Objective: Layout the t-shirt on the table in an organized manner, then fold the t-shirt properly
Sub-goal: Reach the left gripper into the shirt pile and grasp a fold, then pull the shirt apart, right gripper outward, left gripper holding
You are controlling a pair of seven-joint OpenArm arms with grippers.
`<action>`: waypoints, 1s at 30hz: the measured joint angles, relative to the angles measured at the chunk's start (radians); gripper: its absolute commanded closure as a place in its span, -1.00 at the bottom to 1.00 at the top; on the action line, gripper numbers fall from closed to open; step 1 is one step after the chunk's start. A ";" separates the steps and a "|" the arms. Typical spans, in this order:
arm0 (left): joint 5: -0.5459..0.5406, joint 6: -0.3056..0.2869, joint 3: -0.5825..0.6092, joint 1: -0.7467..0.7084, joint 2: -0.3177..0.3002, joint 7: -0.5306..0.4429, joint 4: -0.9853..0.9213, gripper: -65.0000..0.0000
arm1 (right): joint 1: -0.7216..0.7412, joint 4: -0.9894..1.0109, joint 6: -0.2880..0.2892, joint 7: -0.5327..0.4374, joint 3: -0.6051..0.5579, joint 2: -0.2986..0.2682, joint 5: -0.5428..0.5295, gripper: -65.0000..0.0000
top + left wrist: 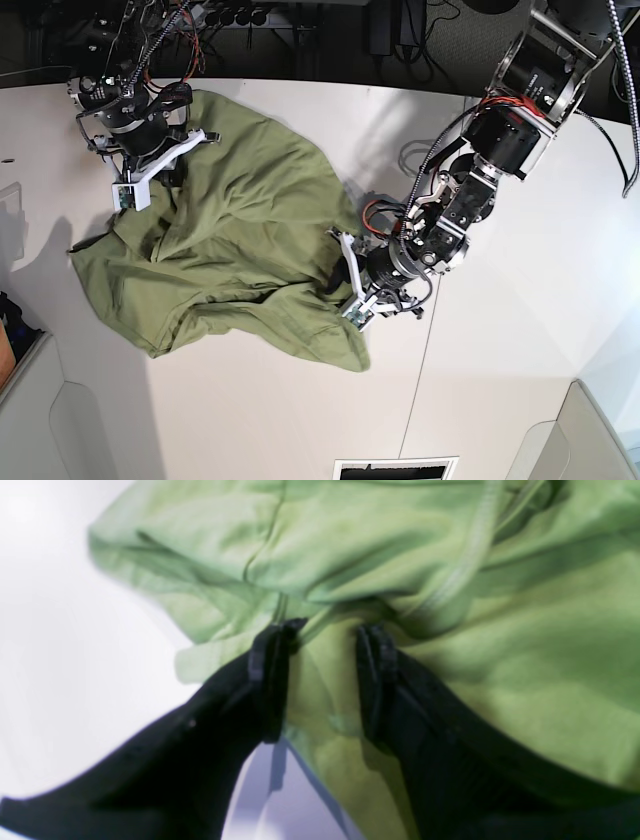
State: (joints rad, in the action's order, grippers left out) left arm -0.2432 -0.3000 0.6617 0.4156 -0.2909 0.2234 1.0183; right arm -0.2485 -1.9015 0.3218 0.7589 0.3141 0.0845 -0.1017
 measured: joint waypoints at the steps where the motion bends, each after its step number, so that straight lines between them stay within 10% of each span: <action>1: 0.002 0.010 0.000 0.000 -0.019 -0.001 0.000 0.21 | -0.011 0.000 0.000 0.001 0.000 -0.001 -0.003 1.00; 19: 0.007 0.065 -0.008 0.003 -0.094 0.053 0.002 0.21 | -0.109 -0.077 0.200 -0.068 -0.002 -0.002 -0.323 1.00; 24: 0.006 0.065 -0.008 0.003 -0.094 0.060 0.003 0.21 | 0.002 -0.061 0.172 -0.083 -0.002 -0.002 -0.259 0.02; 30: 0.006 0.069 -0.008 0.000 -0.094 0.060 0.003 0.21 | 0.137 0.105 0.142 -0.105 -0.002 -0.004 -0.224 -0.03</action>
State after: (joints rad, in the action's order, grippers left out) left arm -0.2371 -0.2314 0.6533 0.4160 -0.3847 0.2832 1.0218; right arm -0.1116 -1.7966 0.4633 0.6544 0.3122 0.0807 -0.3252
